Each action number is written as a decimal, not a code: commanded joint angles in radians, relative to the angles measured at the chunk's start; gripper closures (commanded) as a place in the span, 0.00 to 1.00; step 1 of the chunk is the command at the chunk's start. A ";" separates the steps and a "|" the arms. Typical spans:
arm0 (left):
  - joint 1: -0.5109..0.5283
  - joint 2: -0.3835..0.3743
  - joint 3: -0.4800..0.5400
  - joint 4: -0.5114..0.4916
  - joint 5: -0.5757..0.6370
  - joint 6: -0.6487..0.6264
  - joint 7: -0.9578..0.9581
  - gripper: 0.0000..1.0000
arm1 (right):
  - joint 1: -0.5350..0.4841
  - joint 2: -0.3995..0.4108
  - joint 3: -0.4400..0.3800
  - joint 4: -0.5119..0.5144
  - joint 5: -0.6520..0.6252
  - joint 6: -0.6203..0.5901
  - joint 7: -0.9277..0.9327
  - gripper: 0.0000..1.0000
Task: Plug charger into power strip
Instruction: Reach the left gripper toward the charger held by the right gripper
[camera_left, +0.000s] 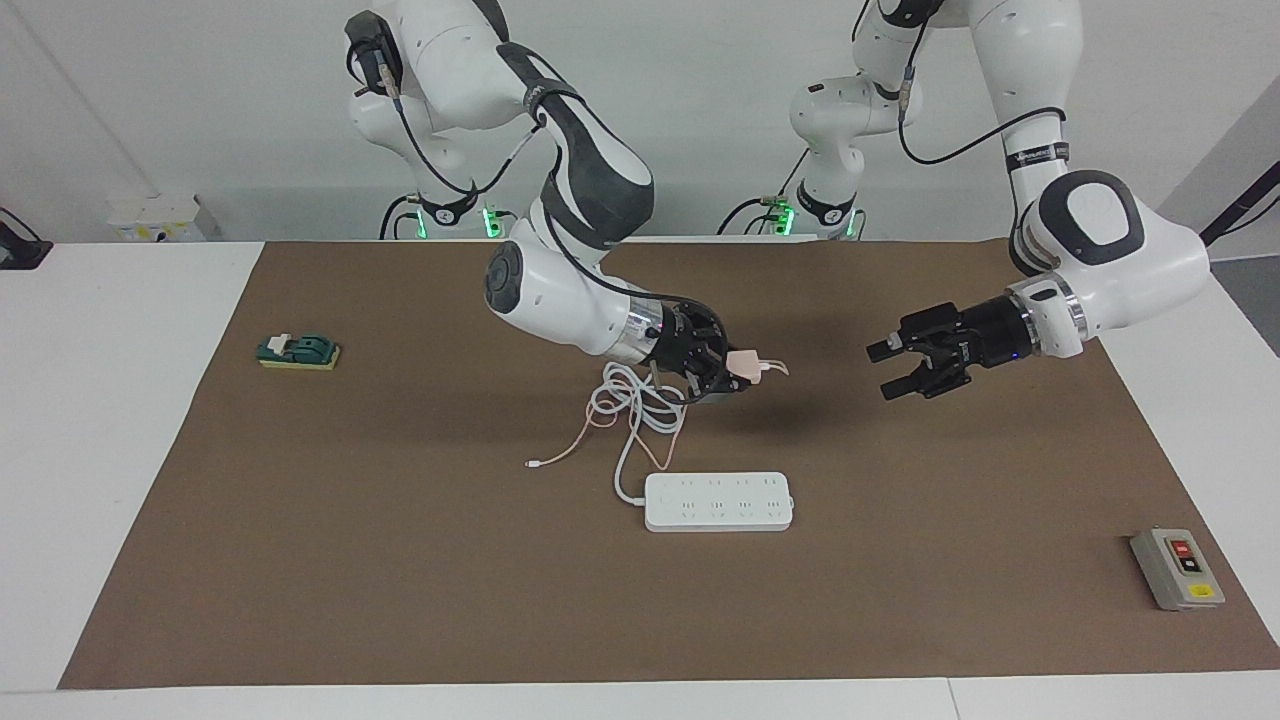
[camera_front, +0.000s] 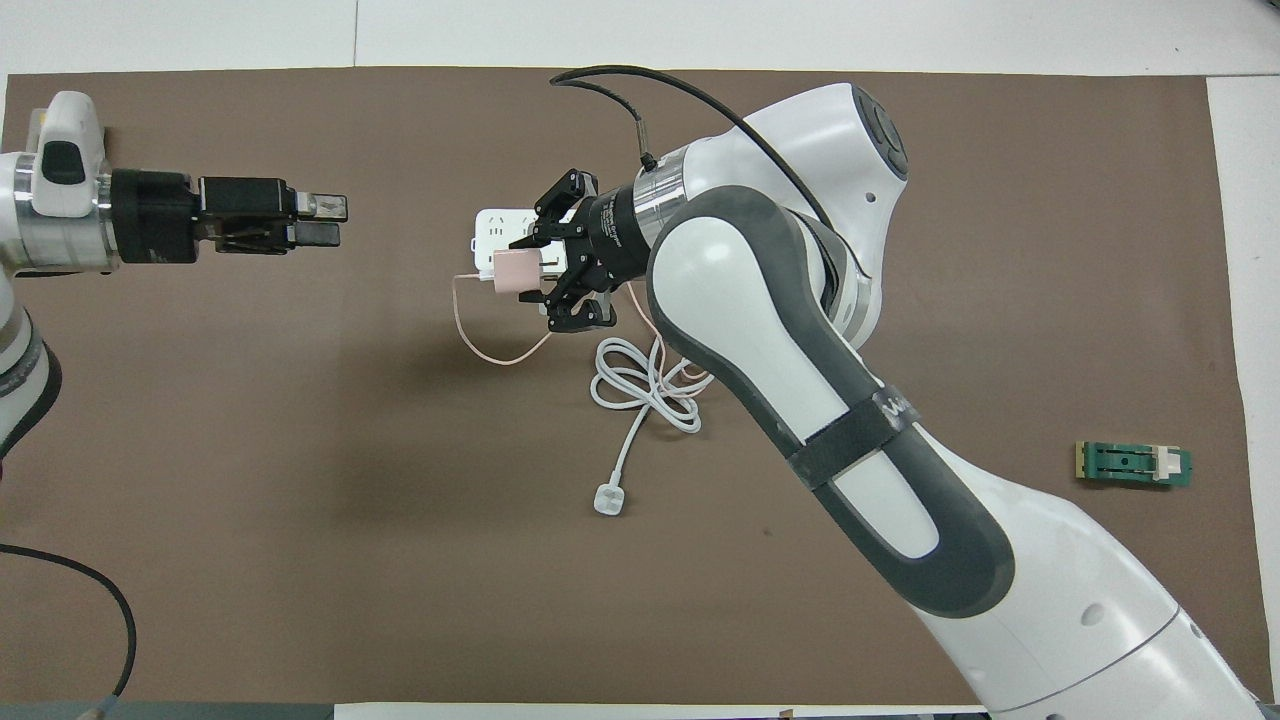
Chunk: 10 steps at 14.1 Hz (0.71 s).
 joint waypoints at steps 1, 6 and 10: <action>-0.042 0.029 0.006 -0.002 -0.098 0.006 0.013 0.00 | -0.011 -0.002 0.009 -0.012 0.021 0.025 0.021 1.00; -0.077 0.041 0.003 -0.061 -0.174 0.016 -0.063 0.00 | -0.011 -0.001 0.009 -0.011 0.020 0.037 0.059 1.00; -0.113 0.057 0.003 -0.054 -0.234 0.041 -0.086 0.00 | -0.008 -0.001 0.009 -0.007 0.012 0.037 0.058 1.00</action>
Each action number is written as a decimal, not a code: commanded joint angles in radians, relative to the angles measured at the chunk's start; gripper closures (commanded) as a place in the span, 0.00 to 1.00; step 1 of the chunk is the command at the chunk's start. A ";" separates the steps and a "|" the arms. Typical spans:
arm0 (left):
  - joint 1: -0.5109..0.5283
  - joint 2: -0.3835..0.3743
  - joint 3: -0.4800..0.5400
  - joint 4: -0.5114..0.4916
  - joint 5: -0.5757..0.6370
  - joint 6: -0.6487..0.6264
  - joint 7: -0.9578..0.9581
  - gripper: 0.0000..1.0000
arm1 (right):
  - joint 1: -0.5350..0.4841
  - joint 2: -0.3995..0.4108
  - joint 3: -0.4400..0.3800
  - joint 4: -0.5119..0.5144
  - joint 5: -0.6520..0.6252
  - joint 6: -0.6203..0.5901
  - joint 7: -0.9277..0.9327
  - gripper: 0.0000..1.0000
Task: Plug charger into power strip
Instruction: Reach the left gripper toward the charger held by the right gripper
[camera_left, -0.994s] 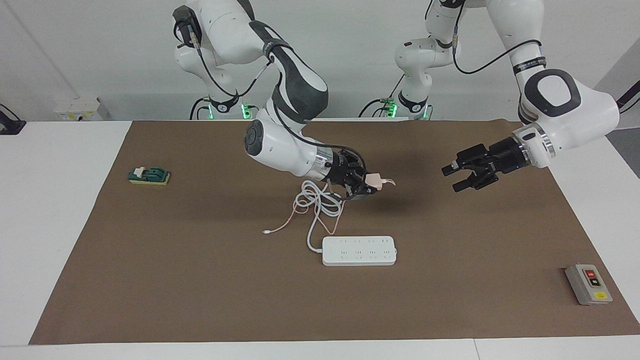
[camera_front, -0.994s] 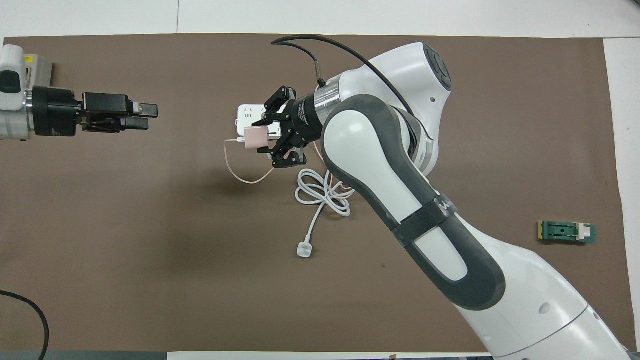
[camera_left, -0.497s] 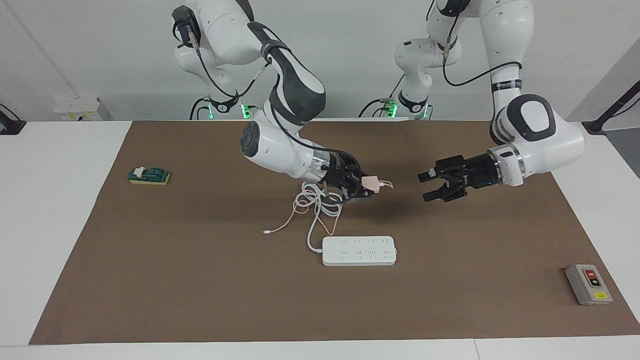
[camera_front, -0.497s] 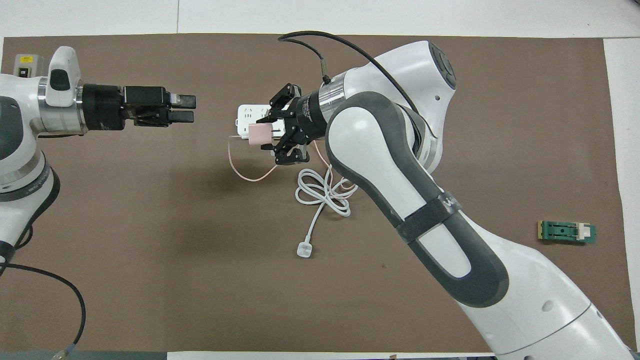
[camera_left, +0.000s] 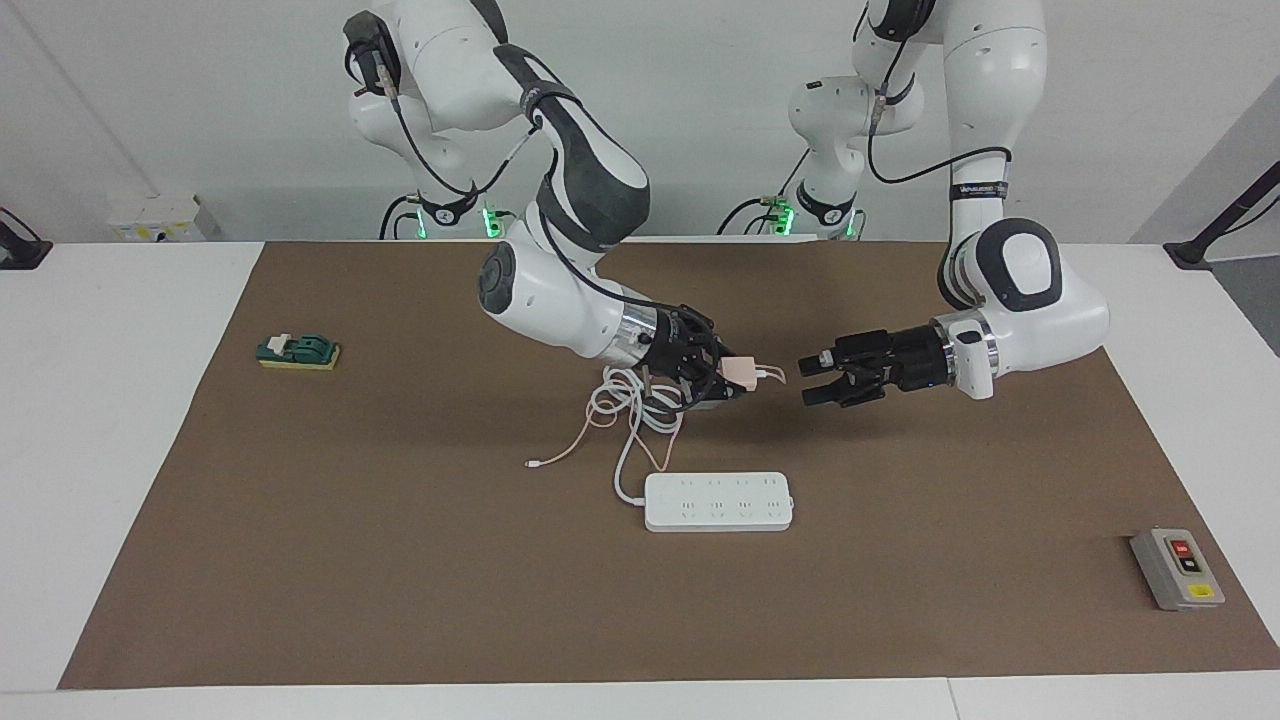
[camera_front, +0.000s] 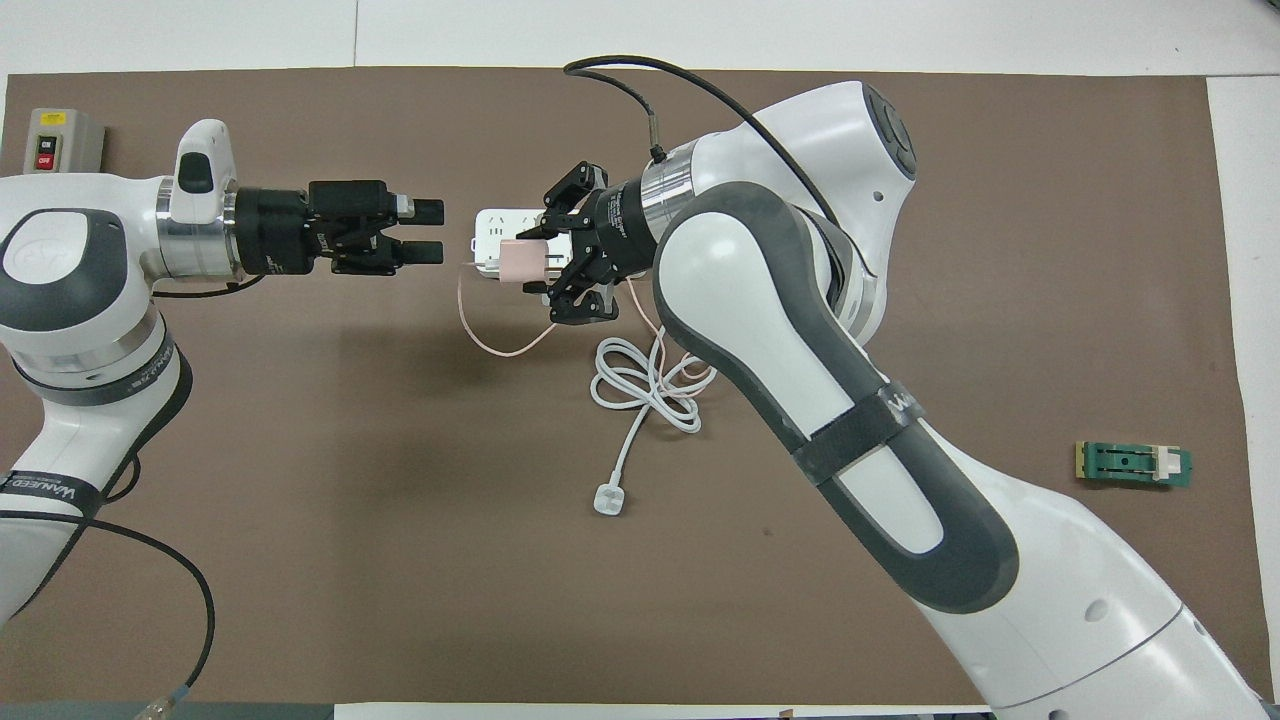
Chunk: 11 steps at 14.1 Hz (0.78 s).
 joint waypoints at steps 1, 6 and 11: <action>-0.024 0.012 0.007 -0.003 -0.036 0.020 -0.022 0.00 | -0.002 -0.002 0.008 -0.006 0.010 0.018 0.008 1.00; -0.072 0.028 0.007 0.005 -0.079 0.051 -0.022 0.00 | 0.000 -0.002 0.008 -0.006 0.010 0.018 0.008 1.00; -0.081 0.066 0.004 0.005 -0.087 0.029 -0.018 0.00 | -0.002 -0.002 0.008 -0.003 0.012 0.016 0.008 1.00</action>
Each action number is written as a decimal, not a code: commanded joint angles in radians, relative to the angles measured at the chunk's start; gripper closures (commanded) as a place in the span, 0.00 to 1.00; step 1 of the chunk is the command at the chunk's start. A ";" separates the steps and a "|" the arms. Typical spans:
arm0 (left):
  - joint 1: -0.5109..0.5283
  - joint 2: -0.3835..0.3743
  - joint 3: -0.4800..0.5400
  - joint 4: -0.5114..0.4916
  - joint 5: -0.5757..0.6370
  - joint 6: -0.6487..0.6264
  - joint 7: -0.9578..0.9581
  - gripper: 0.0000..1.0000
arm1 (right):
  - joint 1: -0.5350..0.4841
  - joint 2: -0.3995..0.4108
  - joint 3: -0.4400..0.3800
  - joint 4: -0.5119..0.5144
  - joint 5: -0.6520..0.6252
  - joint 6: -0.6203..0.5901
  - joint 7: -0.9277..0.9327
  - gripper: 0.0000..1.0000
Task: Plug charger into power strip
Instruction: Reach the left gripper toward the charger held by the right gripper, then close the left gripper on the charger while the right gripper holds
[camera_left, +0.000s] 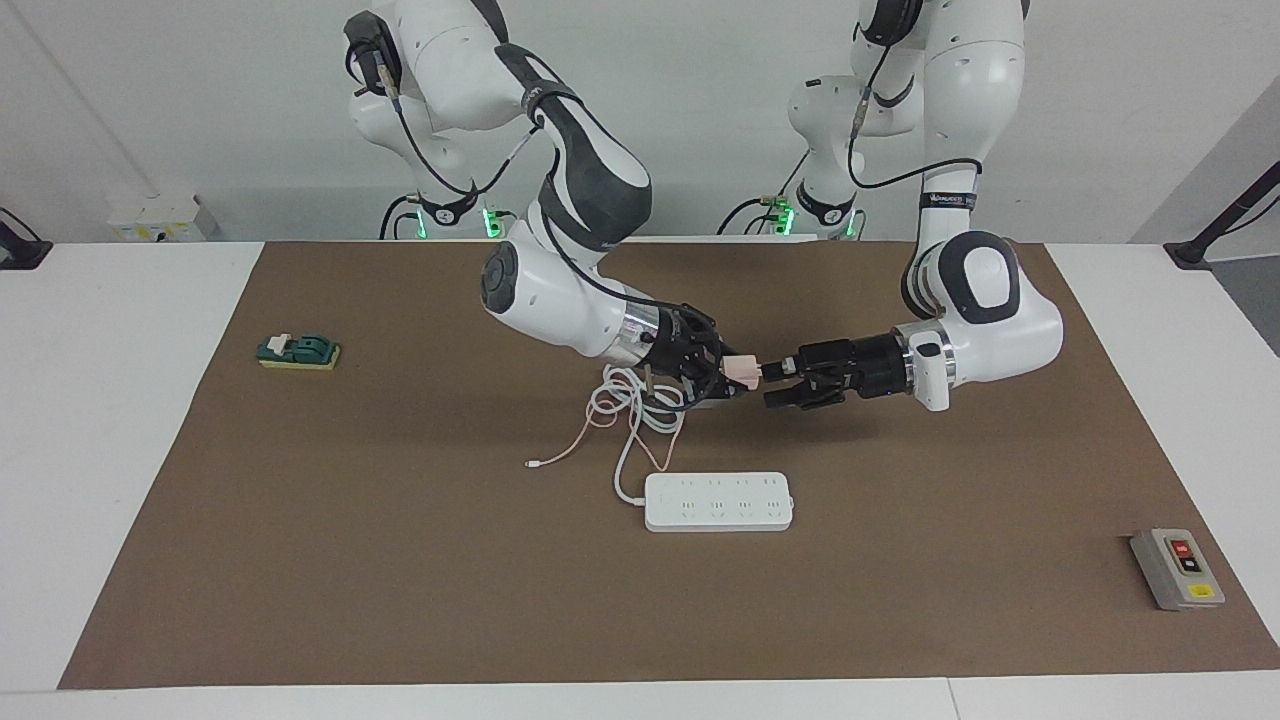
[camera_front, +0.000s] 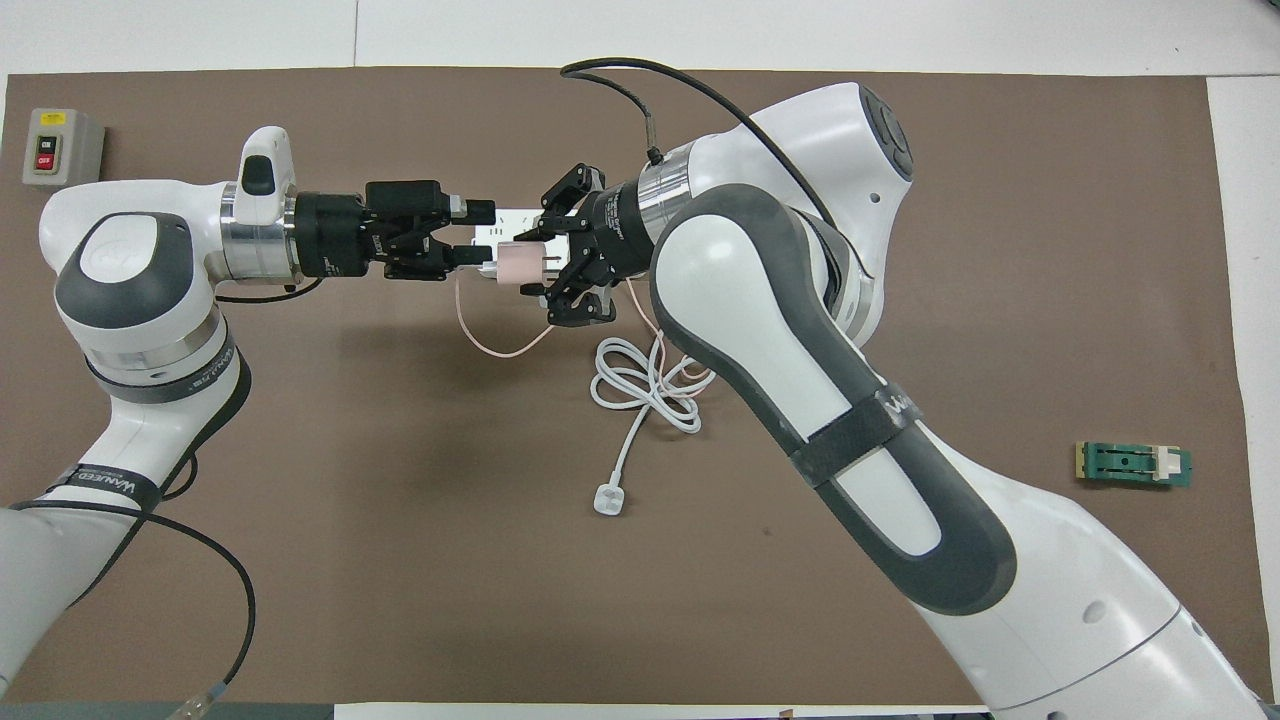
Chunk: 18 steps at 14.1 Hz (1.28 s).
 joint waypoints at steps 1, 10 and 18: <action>-0.012 0.035 0.005 0.006 -0.028 -0.012 -0.002 0.00 | -0.003 -0.002 0.006 -0.003 0.010 0.016 0.008 1.00; 0.000 0.035 0.007 -0.004 -0.147 -0.132 0.139 0.00 | -0.003 -0.002 0.006 -0.003 0.010 0.016 0.007 1.00; 0.000 0.014 0.008 -0.053 -0.140 -0.175 0.231 0.00 | -0.006 0.000 0.006 -0.002 0.018 0.012 0.008 1.00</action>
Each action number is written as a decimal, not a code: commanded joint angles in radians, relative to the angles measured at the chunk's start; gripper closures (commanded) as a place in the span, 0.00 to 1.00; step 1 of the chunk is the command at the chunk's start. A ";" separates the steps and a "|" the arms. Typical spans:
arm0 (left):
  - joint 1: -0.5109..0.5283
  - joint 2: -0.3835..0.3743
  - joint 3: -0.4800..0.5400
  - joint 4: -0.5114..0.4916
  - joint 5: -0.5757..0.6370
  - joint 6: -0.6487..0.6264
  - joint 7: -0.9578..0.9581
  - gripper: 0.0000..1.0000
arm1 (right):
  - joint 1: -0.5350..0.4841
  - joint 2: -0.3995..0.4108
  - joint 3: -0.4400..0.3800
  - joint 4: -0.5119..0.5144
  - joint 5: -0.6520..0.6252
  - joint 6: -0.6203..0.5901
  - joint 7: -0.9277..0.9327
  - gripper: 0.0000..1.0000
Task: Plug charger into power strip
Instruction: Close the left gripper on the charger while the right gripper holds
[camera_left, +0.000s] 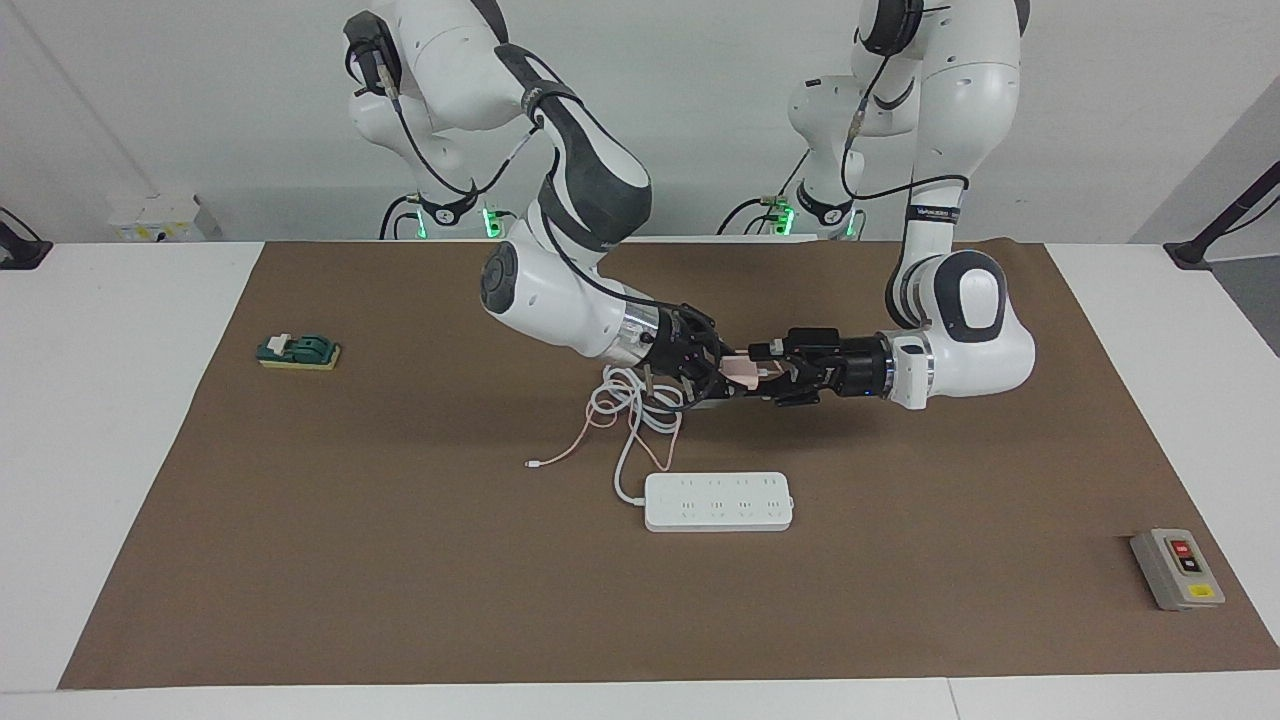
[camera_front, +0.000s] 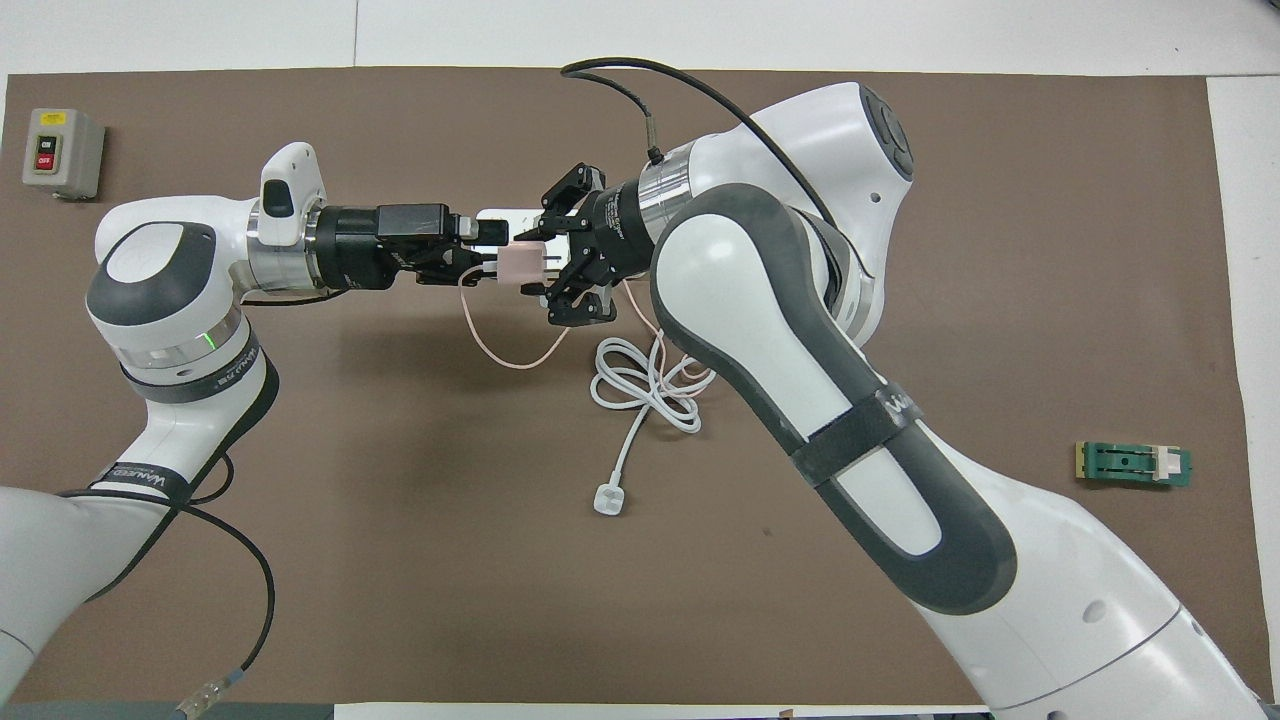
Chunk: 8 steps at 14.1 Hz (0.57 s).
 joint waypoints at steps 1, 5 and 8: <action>0.000 -0.023 0.007 -0.041 -0.015 -0.023 0.034 0.00 | -0.006 0.000 0.006 -0.002 0.018 0.013 0.008 1.00; -0.008 -0.024 0.006 -0.044 -0.018 -0.016 0.034 0.12 | -0.006 0.000 0.006 -0.002 0.018 0.013 0.008 1.00; -0.005 -0.024 0.006 -0.044 -0.021 -0.014 0.032 0.31 | -0.006 0.000 0.006 0.000 0.019 0.013 0.008 1.00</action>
